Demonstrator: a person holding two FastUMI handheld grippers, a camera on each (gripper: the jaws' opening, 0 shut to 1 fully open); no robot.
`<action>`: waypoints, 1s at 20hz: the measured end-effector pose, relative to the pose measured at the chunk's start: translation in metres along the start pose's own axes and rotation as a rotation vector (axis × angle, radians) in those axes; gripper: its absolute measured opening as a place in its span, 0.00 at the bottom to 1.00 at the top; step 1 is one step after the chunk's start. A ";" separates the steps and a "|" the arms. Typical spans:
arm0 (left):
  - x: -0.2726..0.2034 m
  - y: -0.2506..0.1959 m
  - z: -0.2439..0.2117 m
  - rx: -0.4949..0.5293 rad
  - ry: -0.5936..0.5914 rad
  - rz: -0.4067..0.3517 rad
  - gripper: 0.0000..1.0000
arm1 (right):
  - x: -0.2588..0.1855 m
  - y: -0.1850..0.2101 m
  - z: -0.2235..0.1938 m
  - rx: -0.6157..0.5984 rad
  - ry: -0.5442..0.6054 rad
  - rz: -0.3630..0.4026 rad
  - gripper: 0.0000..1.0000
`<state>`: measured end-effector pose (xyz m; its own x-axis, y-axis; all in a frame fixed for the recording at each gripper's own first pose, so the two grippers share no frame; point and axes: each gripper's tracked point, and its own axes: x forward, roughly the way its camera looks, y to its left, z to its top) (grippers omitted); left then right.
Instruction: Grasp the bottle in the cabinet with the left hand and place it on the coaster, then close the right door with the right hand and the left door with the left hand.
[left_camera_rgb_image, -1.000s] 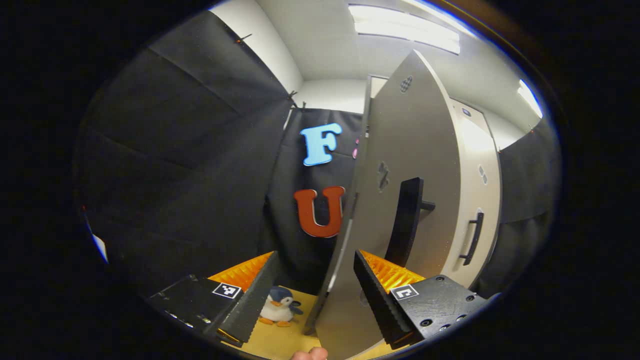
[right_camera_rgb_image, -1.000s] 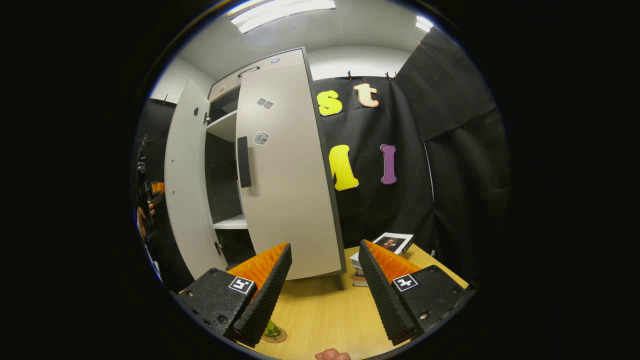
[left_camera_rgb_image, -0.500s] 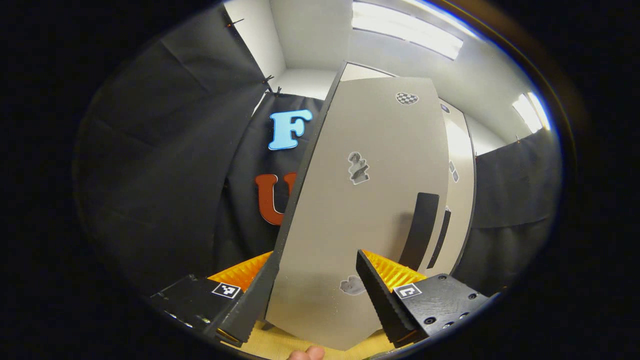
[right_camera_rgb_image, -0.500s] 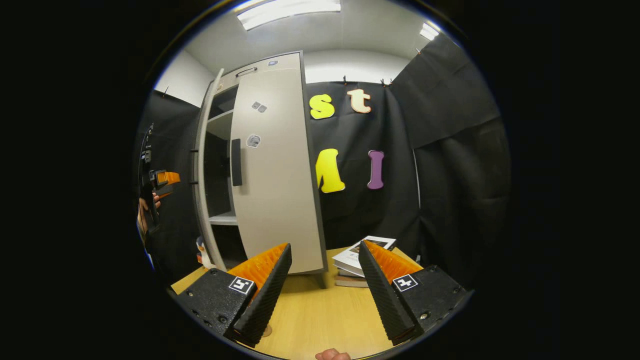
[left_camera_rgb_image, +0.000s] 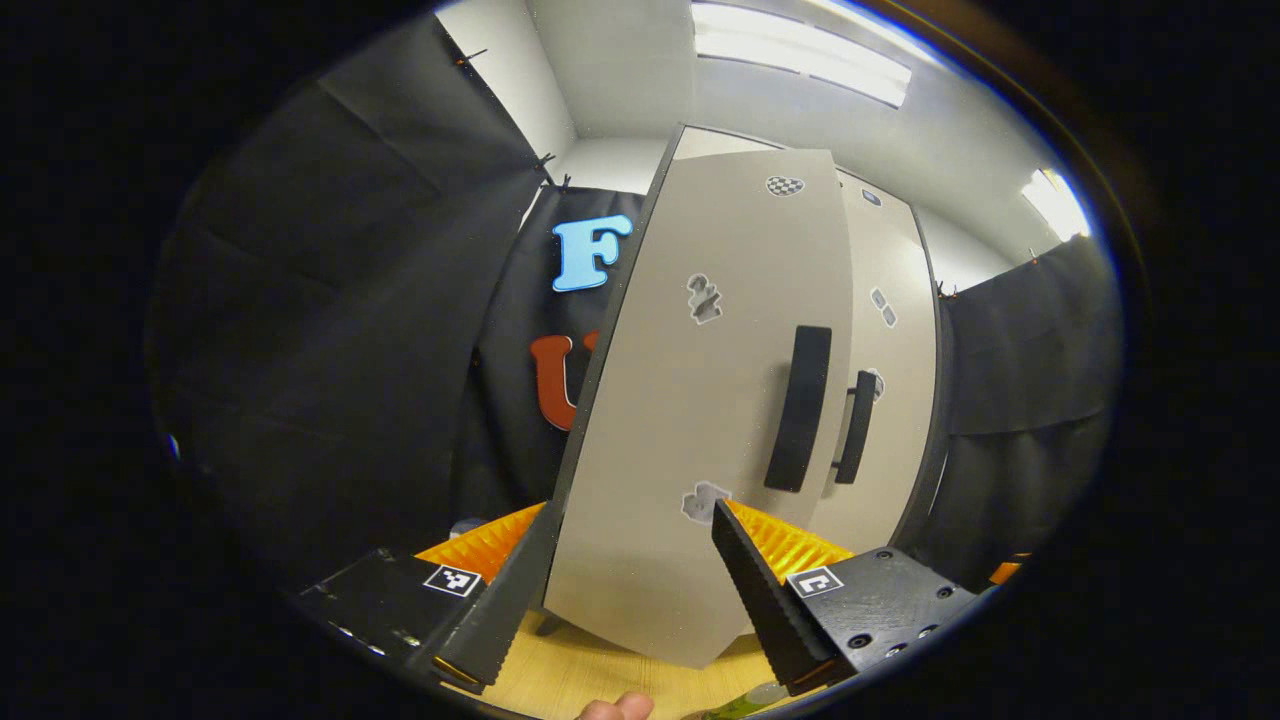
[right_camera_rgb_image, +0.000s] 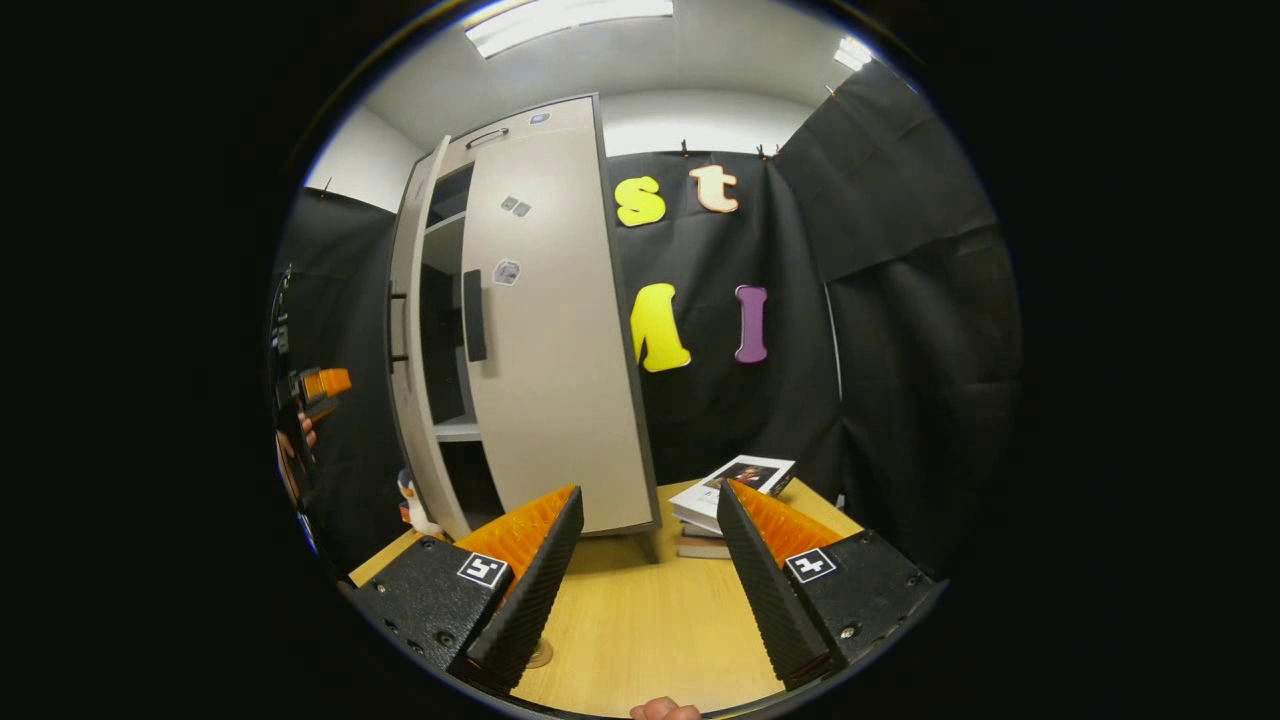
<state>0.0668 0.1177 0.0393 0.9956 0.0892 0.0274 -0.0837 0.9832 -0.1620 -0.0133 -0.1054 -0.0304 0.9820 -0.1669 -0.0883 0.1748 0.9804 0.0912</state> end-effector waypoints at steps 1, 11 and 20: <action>-0.007 0.001 -0.006 0.012 -0.015 0.018 0.95 | 0.001 0.005 -0.003 0.003 0.004 0.012 0.83; -0.067 -0.027 -0.087 0.128 0.027 0.074 0.95 | 0.001 0.041 -0.020 -0.028 0.057 0.097 0.83; -0.088 -0.053 -0.108 0.215 0.040 0.032 0.95 | -0.002 0.048 -0.017 -0.047 0.034 0.094 0.83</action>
<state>-0.0115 0.0404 -0.0615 0.9928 0.1186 -0.0139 -0.1177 0.9917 0.0519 -0.0080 -0.0557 -0.0431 0.9908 -0.0716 -0.1150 0.0782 0.9955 0.0542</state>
